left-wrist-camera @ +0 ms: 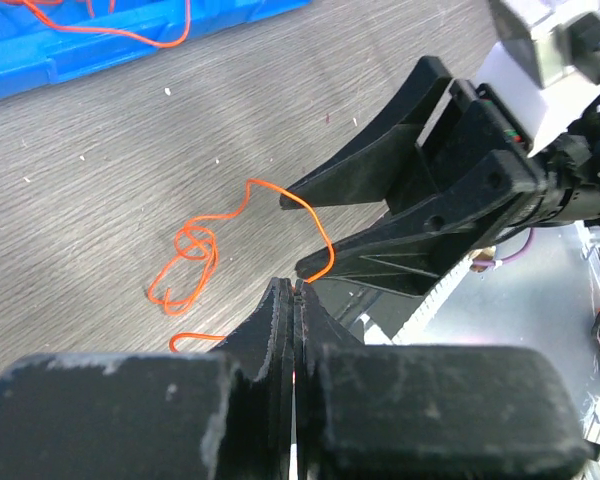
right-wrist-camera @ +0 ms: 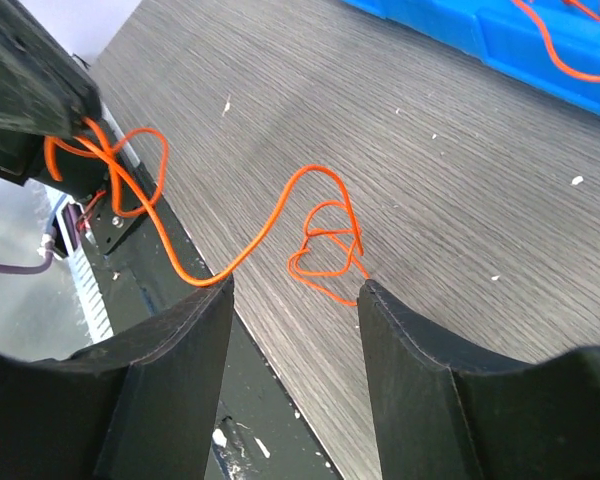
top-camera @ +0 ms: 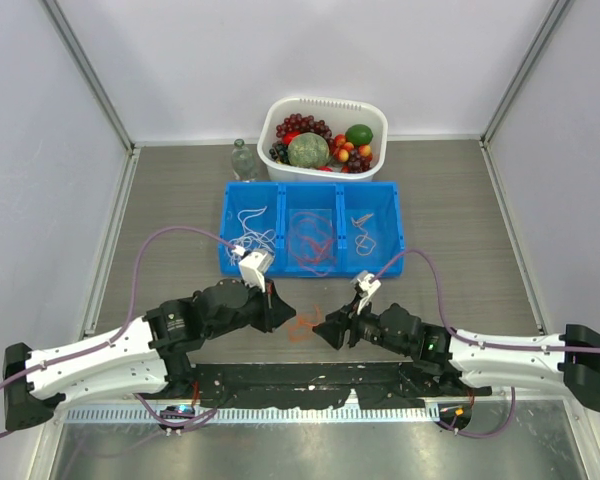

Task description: Untangle the cables

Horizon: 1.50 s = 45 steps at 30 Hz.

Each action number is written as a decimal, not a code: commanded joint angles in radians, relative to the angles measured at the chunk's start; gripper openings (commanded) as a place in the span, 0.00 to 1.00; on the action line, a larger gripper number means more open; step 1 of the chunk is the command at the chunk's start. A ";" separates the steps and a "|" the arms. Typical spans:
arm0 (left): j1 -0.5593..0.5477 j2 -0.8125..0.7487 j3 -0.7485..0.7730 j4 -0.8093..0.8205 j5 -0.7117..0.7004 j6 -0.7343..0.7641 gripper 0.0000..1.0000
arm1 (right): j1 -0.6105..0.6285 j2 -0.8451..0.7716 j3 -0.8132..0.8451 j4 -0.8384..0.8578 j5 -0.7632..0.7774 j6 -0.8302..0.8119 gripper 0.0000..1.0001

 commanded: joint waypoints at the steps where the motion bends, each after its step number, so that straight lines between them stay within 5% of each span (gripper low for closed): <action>1: -0.004 -0.022 0.055 -0.001 -0.013 0.010 0.00 | 0.005 0.043 0.020 0.076 0.032 -0.013 0.58; 8: -0.004 -0.027 0.153 -0.089 0.006 0.050 0.00 | 0.005 0.207 0.031 0.298 0.061 0.050 0.58; 21: -0.001 -0.103 0.187 -0.058 0.047 0.039 0.00 | 0.005 0.322 0.098 0.383 0.250 0.052 0.57; 32: -0.006 -0.139 0.289 -0.051 0.144 0.086 0.00 | 0.005 0.471 0.152 0.548 0.166 0.076 0.38; 40: -0.004 -0.225 0.352 -0.066 0.095 0.165 0.00 | 0.005 0.492 0.163 0.501 0.236 0.078 0.01; 45: -0.004 -0.292 0.397 -0.072 0.069 0.218 0.00 | 0.004 0.391 0.100 0.466 0.369 0.091 0.01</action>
